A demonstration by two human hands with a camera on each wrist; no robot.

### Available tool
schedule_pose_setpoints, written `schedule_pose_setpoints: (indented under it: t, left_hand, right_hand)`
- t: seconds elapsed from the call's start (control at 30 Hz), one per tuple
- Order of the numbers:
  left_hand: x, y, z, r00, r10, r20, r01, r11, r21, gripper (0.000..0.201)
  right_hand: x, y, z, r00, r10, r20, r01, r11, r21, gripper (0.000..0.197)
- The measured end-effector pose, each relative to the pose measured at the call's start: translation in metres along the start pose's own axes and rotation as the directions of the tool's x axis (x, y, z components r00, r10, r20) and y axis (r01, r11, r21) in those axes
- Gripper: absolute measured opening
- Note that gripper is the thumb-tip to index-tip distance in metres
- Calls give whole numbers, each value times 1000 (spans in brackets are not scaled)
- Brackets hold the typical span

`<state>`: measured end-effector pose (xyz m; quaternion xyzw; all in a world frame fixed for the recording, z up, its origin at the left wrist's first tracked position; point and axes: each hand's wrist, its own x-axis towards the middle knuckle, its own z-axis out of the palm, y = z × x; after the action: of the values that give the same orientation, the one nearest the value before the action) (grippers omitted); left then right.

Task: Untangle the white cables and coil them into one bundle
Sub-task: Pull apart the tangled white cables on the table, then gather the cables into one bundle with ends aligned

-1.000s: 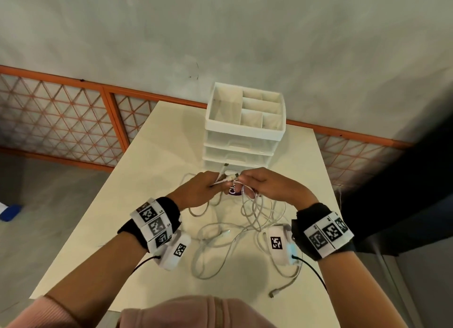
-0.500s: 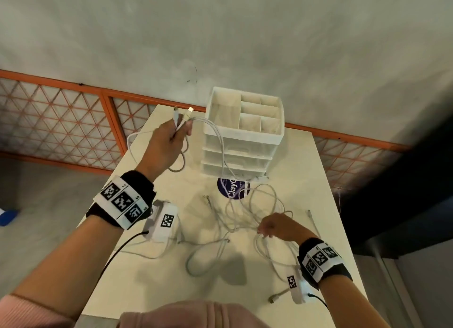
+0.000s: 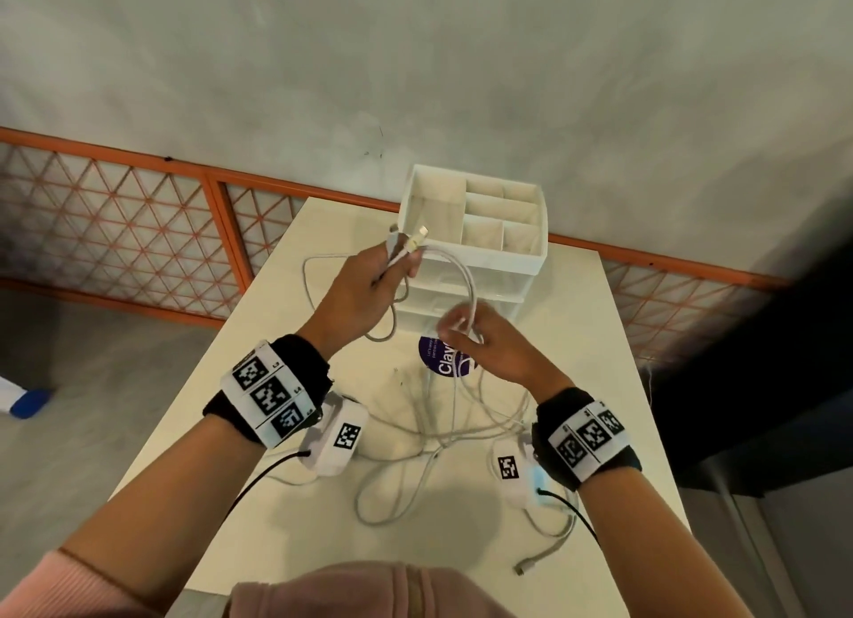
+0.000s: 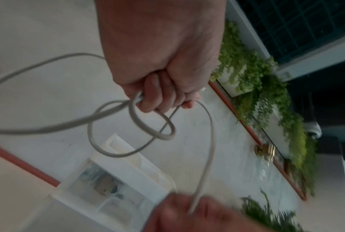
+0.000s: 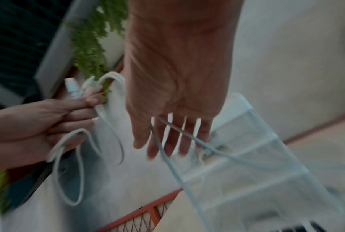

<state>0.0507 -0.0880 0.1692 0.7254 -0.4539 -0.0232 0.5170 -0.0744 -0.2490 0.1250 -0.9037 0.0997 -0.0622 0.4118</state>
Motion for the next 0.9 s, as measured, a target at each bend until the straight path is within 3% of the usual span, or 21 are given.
schedule_pose_setpoints:
  t: [0.03, 0.1, 0.17, 0.27, 0.33, 0.43, 0.5, 0.57, 0.6, 0.67, 0.7, 0.77, 0.9]
  left_hand:
    - [1, -3, -3, 996, -29, -79, 29, 1000, -1, 27]
    - [2, -13, -12, 958, -111, -266, 111, 994, -14, 27]
    - [0, -25, -21, 898, -195, -394, 203, 979, -21, 29]
    - [-10, -52, -32, 801, -362, -476, 410, 912, -2, 31]
    - [-21, -71, -34, 770, -433, -469, 507, 861, 38, 31]
    - [-36, -77, -27, 777, -502, -380, 570, 817, 86, 34]
    - [-40, -66, -15, 862, -436, -257, 466, 882, 69, 38]
    - [-40, -53, 1, 954, -298, -3, 298, 953, 61, 45]
    - [-40, -49, 9, 958, -245, 152, 243, 970, 29, 47]
    - [-42, -41, 25, 889, -193, 415, 240, 969, -63, 40]
    - [-43, -38, 32, 856, -180, 484, 257, 961, -97, 30]
    - [-46, -37, 42, 852, -173, 494, 250, 964, -94, 11]
    - [-42, -38, 28, 909, -226, 351, 199, 974, 110, 18]
  right_hand:
    - [0, 8, 4, 995, 40, 90, -43, 999, 32, 10]
    - [-5, 34, 15, 978, 127, 168, -130, 991, 11, 27]
    - [-14, 63, 20, 960, 197, 198, -190, 980, -54, 31]
    - [-29, 87, 20, 933, 284, 221, -262, 957, -123, 30]
    - [-34, 85, 12, 947, 284, 153, -269, 957, -108, 29]
    - [-33, 69, -5, 971, 232, 60, -227, 971, -77, 25]
    - [-29, 53, -12, 980, 184, 79, -176, 979, -105, 26]
    - [-25, 34, -12, 985, 116, 131, -101, 988, -117, 27]
    - [-22, 24, -11, 986, 78, 148, -63, 992, -107, 26]
    - [-19, 8, -9, 989, 23, 145, -15, 999, -52, 25]
    - [-18, 3, -9, 991, 2, 135, 0, 1000, -20, 24]
    - [-19, -2, -11, 992, -22, 125, 19, 1000, 25, 23]
    - [-27, 17, -9, 986, 80, 146, -94, 991, 92, 24]
